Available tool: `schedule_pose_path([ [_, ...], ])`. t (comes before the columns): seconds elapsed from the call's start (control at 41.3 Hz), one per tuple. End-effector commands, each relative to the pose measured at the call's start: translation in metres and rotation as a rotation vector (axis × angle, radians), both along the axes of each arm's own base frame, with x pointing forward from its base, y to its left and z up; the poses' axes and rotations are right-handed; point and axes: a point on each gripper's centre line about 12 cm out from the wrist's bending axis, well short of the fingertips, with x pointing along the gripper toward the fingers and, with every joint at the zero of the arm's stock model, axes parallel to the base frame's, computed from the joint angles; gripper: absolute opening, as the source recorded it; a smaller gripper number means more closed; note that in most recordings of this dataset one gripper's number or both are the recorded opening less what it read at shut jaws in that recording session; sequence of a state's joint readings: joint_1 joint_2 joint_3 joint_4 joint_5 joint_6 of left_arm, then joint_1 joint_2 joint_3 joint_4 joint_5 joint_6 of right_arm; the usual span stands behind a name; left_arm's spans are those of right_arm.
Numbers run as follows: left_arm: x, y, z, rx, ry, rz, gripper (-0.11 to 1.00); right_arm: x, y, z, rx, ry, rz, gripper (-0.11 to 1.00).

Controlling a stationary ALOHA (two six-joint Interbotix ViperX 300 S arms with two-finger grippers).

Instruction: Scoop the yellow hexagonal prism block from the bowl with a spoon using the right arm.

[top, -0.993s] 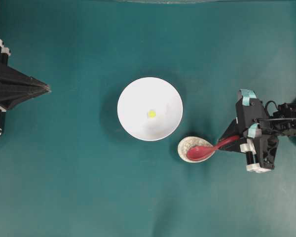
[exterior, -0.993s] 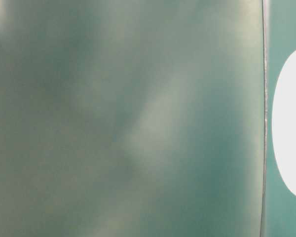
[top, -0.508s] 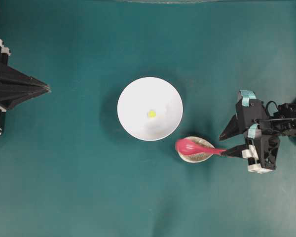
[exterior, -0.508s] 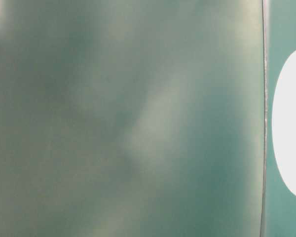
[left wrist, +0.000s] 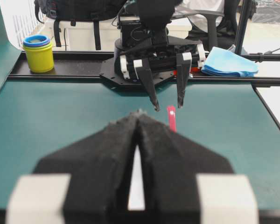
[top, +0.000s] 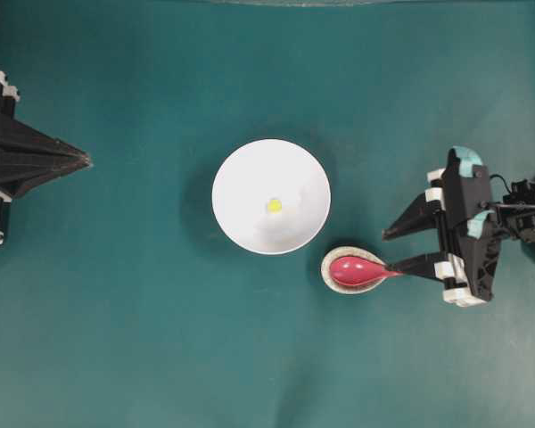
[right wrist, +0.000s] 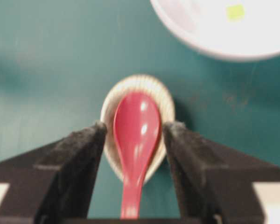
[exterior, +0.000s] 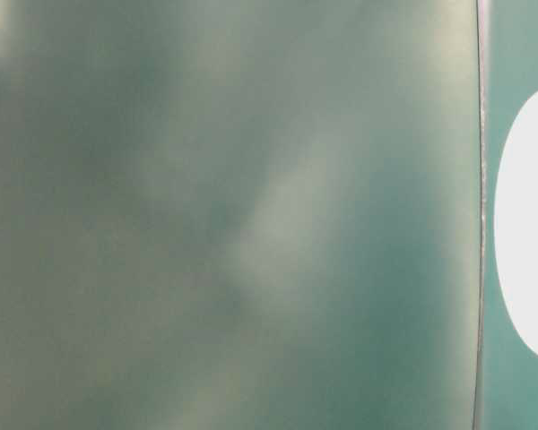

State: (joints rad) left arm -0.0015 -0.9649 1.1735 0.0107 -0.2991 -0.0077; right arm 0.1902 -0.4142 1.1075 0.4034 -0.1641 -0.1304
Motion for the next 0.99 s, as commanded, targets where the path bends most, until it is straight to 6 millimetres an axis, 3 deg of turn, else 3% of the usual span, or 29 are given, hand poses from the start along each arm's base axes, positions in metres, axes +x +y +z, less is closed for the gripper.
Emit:
schedule_pose_path([
  [0.0,0.003,0.0,0.011,0.0,-0.028,0.001,0.03,0.003,0.002,0.011,-0.001,-0.089,-0.005,0.57],
  [0.218,0.003,0.0,0.01,0.0,-0.023,0.001,0.03,-0.003,0.005,0.005,-0.013,-0.163,-0.016,0.57],
  [0.678,0.003,0.0,0.008,0.0,-0.012,0.001,0.03,-0.032,0.007,-0.033,-0.058,-0.273,-0.097,0.57],
  [0.969,0.003,0.0,0.006,0.002,0.005,0.001,0.03,-0.039,0.022,-0.058,-0.107,-0.219,-0.049,0.57],
])
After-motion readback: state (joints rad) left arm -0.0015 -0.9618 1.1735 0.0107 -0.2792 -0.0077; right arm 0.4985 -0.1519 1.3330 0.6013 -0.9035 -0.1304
